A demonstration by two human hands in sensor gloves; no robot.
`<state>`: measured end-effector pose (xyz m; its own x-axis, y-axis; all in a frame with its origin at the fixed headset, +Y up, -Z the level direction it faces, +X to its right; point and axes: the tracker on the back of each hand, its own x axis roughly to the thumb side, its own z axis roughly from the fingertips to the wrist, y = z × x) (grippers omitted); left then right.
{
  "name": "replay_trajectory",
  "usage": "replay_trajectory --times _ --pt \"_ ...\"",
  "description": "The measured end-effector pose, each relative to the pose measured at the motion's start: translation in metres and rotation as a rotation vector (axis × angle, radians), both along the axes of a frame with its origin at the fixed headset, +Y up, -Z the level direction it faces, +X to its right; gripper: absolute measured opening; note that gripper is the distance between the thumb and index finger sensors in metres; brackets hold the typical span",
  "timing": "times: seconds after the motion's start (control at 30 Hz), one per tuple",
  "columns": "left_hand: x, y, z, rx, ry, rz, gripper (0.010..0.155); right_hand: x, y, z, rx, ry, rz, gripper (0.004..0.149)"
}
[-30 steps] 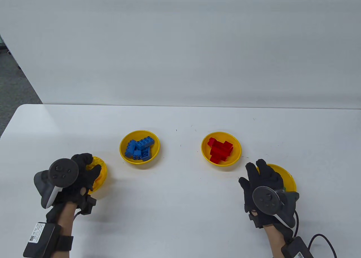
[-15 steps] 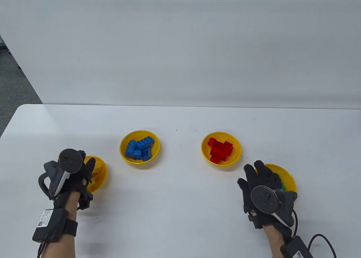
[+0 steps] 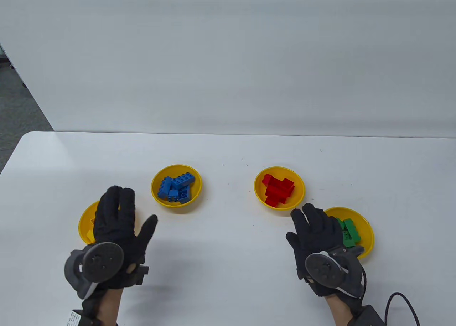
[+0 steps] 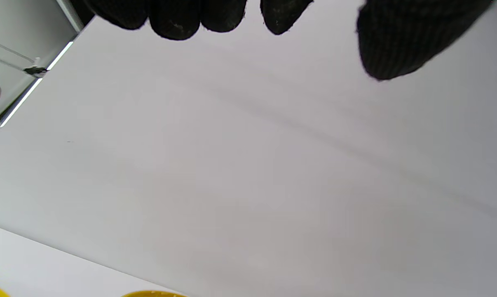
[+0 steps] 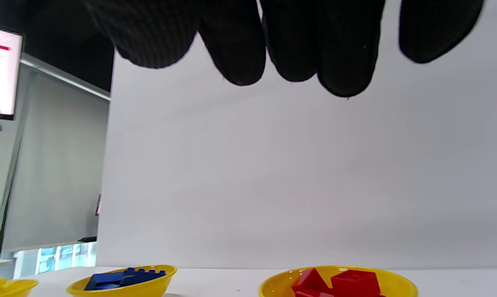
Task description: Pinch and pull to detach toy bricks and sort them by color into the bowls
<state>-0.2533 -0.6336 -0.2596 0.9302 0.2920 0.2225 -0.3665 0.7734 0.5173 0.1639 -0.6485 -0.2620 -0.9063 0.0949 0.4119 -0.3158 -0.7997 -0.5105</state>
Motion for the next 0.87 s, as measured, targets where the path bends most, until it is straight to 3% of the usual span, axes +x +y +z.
replay_trajectory --times 0.13,0.3,0.63,0.87 --pt "0.024 -0.020 0.008 -0.092 -0.044 -0.229 0.093 -0.019 -0.010 0.010 0.091 0.053 0.212 0.071" --pt "0.031 -0.037 -0.001 -0.172 -0.020 -0.400 0.095 -0.026 -0.024 0.005 0.015 0.050 0.325 0.080" --pt "0.019 -0.055 -0.018 -0.313 0.007 -0.405 0.094 -0.004 -0.042 -0.016 -0.156 -0.055 0.247 0.075" --pt "0.017 -0.061 -0.022 -0.364 0.009 -0.404 0.093 -0.001 -0.040 -0.017 -0.173 -0.070 0.215 0.072"
